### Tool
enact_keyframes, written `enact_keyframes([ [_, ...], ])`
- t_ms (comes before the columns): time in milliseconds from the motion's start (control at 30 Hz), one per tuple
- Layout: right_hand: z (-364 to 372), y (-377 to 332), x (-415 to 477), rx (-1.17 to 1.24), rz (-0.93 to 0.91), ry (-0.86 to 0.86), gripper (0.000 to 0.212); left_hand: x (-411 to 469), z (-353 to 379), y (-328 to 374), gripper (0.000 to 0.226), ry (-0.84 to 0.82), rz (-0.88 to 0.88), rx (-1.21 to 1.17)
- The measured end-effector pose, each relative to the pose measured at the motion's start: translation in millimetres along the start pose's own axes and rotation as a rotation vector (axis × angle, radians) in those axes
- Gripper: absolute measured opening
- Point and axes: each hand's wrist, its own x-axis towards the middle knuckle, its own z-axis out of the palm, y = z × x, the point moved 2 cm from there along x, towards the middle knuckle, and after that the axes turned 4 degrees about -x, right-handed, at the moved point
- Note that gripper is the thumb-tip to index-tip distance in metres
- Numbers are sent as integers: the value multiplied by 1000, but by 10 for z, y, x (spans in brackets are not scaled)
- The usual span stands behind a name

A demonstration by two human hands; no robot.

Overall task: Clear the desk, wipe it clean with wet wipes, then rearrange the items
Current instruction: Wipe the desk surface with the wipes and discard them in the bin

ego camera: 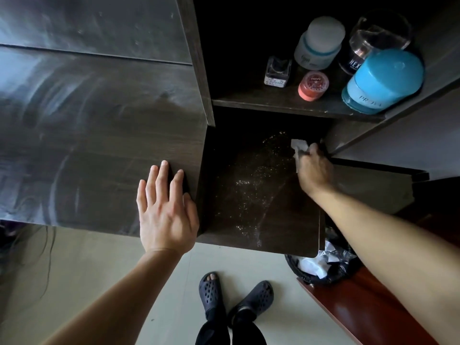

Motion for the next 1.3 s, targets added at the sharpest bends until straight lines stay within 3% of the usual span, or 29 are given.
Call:
enact_keyframes([
  [67,86,-56,-197,65,7,-13,38,1,6,-9,49,2,-2,5],
  [133,183,-162,-596,90,-98,-98,51,-5,5,-14,49,-5,-5,5],
  [300,337,-282,-1144,84,-557,-395,31,5,0,-13,49,-11,-10,-5],
  [333,258,-277,-950,88,-492,-359,20,9,1,-13,49,-9,-11,-4],
  [367,175,-204,-715,102,-412,-215,5,12,4,-13,49,-9,-11,-2],
  [467,-37,-63,91,76,-98,31,13,12,11,-21,48,-7,-8,1],
  [567,-20,-150,401,93,54,13,32,9,16,-29,48,-7,0,-3],
  [667,148,-389,-60,95,-64,28,47,7,23,-37,48,-4,1,-2],
  [833,208,-384,-1113,214,-487,-216,38,10,20,-42,48,-5,-1,-12],
  [900,103,-294,-989,329,-438,-285,28,9,20,-41,47,-1,2,-21],
  [1000,-32,-117,-198,526,-29,-62,18,15,30,-44,47,4,7,-16],
  [1133,97,-105,684,285,156,2,36,6,31,-48,46,6,8,-17],
  [1200,217,-287,686,244,128,20,40,8,35,-51,46,10,10,-17],
  [1300,281,-551,177,303,-154,10,45,9,38,-55,46,15,13,-9],
])
